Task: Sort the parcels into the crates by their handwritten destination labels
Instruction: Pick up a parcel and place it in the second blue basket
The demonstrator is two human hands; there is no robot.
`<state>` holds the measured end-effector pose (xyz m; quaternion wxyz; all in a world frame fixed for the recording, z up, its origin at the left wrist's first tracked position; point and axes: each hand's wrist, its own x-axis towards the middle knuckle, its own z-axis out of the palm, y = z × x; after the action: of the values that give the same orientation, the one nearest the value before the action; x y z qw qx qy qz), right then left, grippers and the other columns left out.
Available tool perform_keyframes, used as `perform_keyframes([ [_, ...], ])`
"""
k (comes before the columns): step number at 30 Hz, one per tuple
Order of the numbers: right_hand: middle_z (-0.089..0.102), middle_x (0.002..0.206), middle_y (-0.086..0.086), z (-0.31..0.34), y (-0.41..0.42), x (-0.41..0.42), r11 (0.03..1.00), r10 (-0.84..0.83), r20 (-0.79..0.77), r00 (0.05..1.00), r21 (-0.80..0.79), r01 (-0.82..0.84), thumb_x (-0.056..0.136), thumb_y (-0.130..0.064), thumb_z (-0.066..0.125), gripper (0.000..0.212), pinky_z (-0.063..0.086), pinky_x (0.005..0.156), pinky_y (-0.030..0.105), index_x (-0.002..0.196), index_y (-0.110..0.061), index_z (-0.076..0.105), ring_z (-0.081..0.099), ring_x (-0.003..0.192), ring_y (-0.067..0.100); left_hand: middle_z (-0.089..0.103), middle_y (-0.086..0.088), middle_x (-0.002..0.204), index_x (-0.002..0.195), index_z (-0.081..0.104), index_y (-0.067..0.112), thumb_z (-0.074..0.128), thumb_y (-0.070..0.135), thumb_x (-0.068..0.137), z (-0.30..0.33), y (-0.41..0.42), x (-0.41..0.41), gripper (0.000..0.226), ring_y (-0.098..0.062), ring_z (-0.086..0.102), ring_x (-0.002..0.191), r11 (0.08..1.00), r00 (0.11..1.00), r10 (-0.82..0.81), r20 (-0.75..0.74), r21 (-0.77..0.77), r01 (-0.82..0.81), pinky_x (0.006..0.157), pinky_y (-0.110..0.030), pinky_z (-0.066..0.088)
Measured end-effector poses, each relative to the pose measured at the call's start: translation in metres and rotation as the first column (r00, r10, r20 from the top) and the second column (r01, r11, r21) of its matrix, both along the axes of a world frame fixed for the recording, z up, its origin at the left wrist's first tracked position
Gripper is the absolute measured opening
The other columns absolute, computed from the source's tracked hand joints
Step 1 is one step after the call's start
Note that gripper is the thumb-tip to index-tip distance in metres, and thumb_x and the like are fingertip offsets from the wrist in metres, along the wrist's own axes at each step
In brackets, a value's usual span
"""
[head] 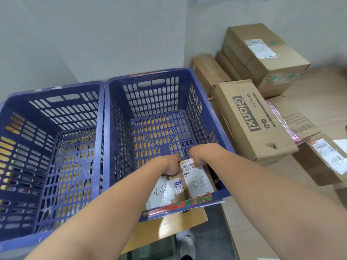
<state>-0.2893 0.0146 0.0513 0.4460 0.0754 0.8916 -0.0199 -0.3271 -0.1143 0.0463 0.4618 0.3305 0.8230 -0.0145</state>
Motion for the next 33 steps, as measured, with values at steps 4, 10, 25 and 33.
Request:
perform_keyframes([
  [4, 0.056, 0.088, 0.003, -0.002, -0.006, -0.002, 0.996, 0.079, 0.047, 0.996, 0.041, -0.081, 0.096, -0.013, 0.057, 0.023, 0.054, 0.089, 0.039, 0.119, -0.008, 0.058, 0.059, 0.088, 0.023, 0.04, -0.01, 0.156, 0.157, 0.028, 0.011, 0.043, 0.037, 0.107, -0.003, 0.003, -0.001, 0.058, -0.032, 0.042, 0.139, 0.999, 1.0, -0.026, -0.006, -0.03, 0.026, 0.109, -0.04, 0.037],
  [10, 0.048, 0.079, 0.002, 0.0, -0.012, -0.005, 0.979, 0.181, 0.066, 0.981, 0.084, -0.186, 0.096, -0.007, 0.052, 0.008, 0.054, 0.091, 0.037, 0.103, -0.012, 0.054, 0.054, 0.085, 0.022, 0.049, -0.013, 0.149, 0.155, 0.03, 0.01, 0.044, 0.036, 0.106, -0.008, 0.007, -0.003, 0.057, -0.032, 0.054, 0.128, 0.999, 1.0, 0.004, 0.019, -0.039, -0.004, 0.103, -0.04, 0.044],
  [25, 0.056, 0.105, 0.007, -0.007, -0.002, 0.003, 0.99, 0.136, -0.028, 0.99, 0.027, -0.135, 0.096, -0.02, 0.067, 0.038, 0.046, 0.077, 0.031, 0.128, -0.006, 0.053, 0.051, 0.089, 0.021, 0.066, -0.007, 0.092, 0.104, 0.069, 0.01, 0.071, 0.03, 0.089, -0.026, 0.016, 0.001, 0.025, -0.027, 0.064, 0.091, 1.0, 0.979, 0.012, -0.204, 0.01, -0.011, 0.074, -0.033, 0.053],
  [33, 0.056, 0.127, 0.012, -0.009, -0.005, 0.003, 0.992, 0.122, -0.035, 0.992, 0.022, -0.122, 0.096, -0.015, 0.065, 0.041, 0.047, 0.082, 0.034, 0.134, -0.006, 0.05, 0.056, 0.101, 0.026, 0.064, -0.006, 0.093, 0.109, 0.067, 0.01, 0.072, 0.029, 0.09, -0.03, 0.018, 0.0, 0.027, -0.026, 0.063, 0.091, 0.999, 0.979, 0.03, -0.202, 0.017, -0.027, 0.08, -0.034, 0.055],
])
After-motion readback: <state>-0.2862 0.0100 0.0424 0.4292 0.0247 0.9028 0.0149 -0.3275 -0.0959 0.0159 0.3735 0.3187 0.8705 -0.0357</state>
